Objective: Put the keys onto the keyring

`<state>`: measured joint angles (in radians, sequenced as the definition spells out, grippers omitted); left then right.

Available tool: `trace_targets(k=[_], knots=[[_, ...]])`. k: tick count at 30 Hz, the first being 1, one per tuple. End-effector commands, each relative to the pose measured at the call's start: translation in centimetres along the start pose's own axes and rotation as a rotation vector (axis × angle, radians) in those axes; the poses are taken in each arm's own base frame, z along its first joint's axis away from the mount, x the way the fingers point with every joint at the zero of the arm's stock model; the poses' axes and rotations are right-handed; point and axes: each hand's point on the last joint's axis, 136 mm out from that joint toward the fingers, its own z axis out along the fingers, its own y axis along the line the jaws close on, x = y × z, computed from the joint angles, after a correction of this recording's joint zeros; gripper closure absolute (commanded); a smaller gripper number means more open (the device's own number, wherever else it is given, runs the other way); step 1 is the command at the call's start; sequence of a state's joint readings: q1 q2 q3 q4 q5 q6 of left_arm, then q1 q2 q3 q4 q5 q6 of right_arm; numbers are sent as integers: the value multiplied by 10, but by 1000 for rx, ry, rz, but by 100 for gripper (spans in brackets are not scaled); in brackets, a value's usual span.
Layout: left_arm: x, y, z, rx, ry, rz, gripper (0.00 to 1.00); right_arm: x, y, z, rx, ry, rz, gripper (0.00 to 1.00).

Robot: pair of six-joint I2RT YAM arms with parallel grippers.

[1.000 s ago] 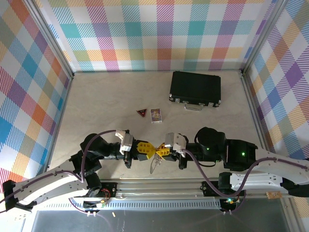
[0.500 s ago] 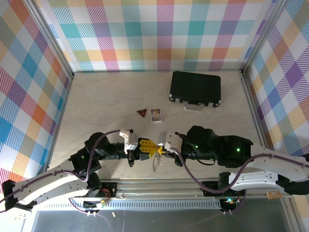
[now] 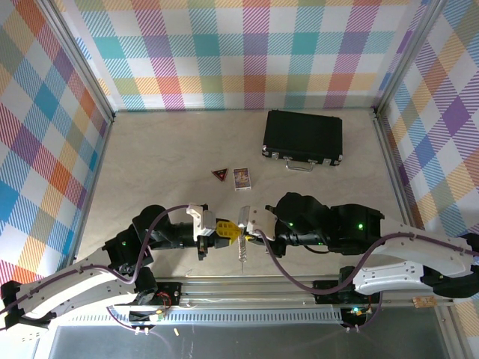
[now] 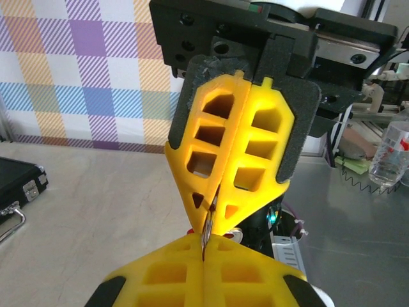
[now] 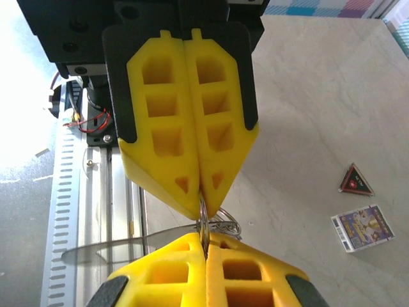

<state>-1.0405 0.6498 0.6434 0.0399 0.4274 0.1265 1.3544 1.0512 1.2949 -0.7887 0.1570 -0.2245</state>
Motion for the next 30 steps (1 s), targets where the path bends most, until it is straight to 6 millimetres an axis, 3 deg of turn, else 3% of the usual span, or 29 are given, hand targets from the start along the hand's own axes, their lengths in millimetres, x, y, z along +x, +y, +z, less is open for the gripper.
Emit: trace_targets(k=[1,6,12,16,30], knots=[[-41,-11,-11,34,-128,28,100,-10,0,-17,-4,-76,18,100],[-58,-19,-13,83,-222,4,100,-18,3,-25,-14,-168,37,86],[-69,-24,-15,123,-299,-22,100,-27,9,-38,-46,-259,45,83],[-71,-25,-12,140,-311,-29,100,-29,12,-41,-63,-282,51,72],[-70,-26,-8,161,-306,-35,100,-38,14,-55,-74,-383,44,58]])
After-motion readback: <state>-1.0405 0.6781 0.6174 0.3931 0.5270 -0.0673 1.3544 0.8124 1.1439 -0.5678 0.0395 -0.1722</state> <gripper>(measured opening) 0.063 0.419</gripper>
